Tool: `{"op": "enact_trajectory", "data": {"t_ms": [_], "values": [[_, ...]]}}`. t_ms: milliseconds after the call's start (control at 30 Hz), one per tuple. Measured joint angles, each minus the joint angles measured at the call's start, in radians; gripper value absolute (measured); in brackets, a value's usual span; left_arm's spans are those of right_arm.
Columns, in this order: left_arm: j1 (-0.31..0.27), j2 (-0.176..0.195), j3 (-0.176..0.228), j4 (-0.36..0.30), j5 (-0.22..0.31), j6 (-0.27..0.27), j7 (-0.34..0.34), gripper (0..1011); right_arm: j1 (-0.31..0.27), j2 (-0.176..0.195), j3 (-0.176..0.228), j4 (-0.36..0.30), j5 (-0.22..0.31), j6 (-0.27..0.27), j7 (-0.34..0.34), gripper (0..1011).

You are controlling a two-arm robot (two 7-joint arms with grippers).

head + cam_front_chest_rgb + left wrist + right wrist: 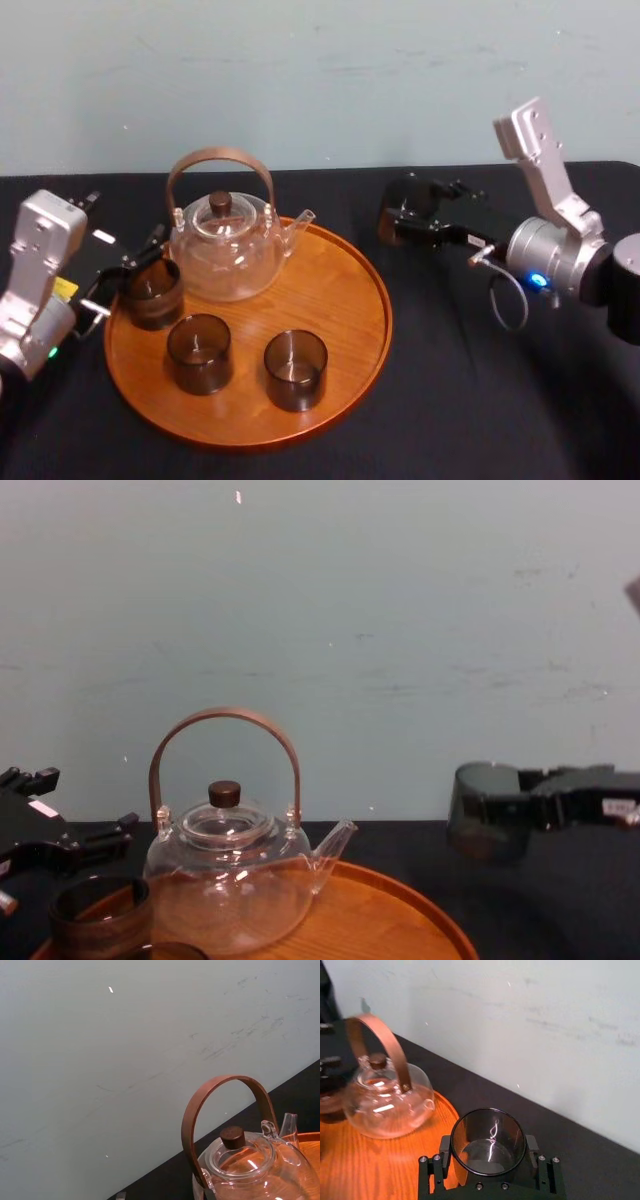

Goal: Pick up the glass from the table and place it on the tray.

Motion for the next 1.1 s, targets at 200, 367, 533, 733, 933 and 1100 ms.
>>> {"op": "enact_trajectory", "data": {"t_ms": [200,367,533,733,933,1100], "values": [[0.000,0.000,0.000,0.000,0.000,0.000,0.000,1001,-0.024,0.048,-0.001,-0.094,0.024,0.010,0.027,898],[0.000,0.000,0.000,0.000,0.000,0.000,0.000,1001,-0.038,0.075,-0.019,-0.138,0.041,0.007,0.062,898],[0.000,0.000,0.000,0.000,0.000,0.000,0.000,1001,-0.039,0.094,-0.058,-0.155,0.053,-0.014,0.112,898],[0.000,0.000,0.000,0.000,0.000,0.000,0.000,1002,-0.025,0.102,-0.111,-0.155,0.057,-0.039,0.159,898],[0.000,0.000,0.000,0.000,0.000,0.000,0.000,1001,-0.006,0.093,-0.153,-0.132,0.059,-0.058,0.178,898],[0.000,0.000,0.000,0.000,0.000,0.000,0.000,1002,0.006,0.083,-0.176,-0.104,0.063,-0.075,0.180,898]]}}
